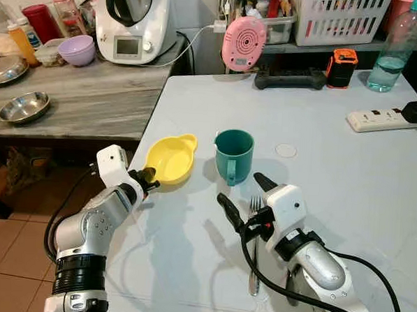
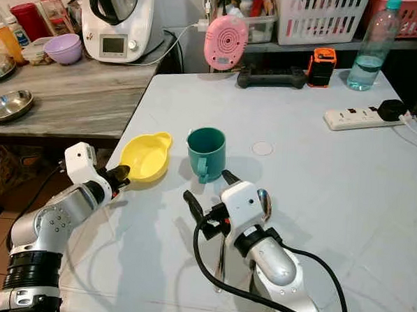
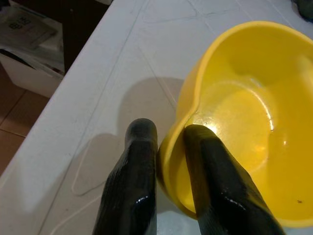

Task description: Setting the table

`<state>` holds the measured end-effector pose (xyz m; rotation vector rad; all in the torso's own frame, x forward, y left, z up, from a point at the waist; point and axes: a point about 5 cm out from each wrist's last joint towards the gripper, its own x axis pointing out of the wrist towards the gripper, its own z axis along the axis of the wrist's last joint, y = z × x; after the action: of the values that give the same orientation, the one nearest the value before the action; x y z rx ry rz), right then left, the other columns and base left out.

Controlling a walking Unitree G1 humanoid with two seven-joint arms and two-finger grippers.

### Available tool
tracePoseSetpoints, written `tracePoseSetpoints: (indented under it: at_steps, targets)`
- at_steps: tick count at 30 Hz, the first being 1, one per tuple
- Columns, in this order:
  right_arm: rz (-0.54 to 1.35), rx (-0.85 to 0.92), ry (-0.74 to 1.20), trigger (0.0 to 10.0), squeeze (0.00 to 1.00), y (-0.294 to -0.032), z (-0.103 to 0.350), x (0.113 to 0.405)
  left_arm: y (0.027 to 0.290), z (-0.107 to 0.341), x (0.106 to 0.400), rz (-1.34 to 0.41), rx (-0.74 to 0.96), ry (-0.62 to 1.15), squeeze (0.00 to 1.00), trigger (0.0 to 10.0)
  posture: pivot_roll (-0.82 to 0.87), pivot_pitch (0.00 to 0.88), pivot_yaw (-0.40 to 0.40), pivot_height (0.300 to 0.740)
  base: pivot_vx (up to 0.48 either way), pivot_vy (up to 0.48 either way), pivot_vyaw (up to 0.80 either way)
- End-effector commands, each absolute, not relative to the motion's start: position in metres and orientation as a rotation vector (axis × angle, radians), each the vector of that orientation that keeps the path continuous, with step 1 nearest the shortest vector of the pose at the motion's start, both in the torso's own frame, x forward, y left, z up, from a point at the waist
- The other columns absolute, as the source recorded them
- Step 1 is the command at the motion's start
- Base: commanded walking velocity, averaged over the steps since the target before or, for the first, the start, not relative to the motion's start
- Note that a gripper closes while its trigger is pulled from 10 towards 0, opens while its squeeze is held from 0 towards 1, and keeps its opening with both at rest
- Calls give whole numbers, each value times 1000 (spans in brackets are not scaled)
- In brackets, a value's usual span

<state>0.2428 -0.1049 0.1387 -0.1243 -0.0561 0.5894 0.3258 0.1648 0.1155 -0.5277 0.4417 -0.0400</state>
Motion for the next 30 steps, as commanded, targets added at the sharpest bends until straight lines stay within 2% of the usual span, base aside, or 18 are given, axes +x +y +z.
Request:
tracePoseSetpoints:
  at_steps: [1,15,21,30]
  targets:
    - [618,-119,-74,10000,0,-100,143,243,171,123,327,-36,-498,422,0,0,-275,56,154,740,0,0,0]
    - [643,-120,-74,10000,0,-98,144,246,175,126,324,-45,-455,413,0,0,-268,54,148,740,0,0,0]
    - [635,-123,-83,10000,0,-99,146,250,188,142,322,-18,-423,331,0,0,-258,47,142,740,0,0,0]
    - [637,-128,-91,10000,0,-98,146,256,211,149,296,64,-477,162,0,0,-226,35,123,740,0,0,0]
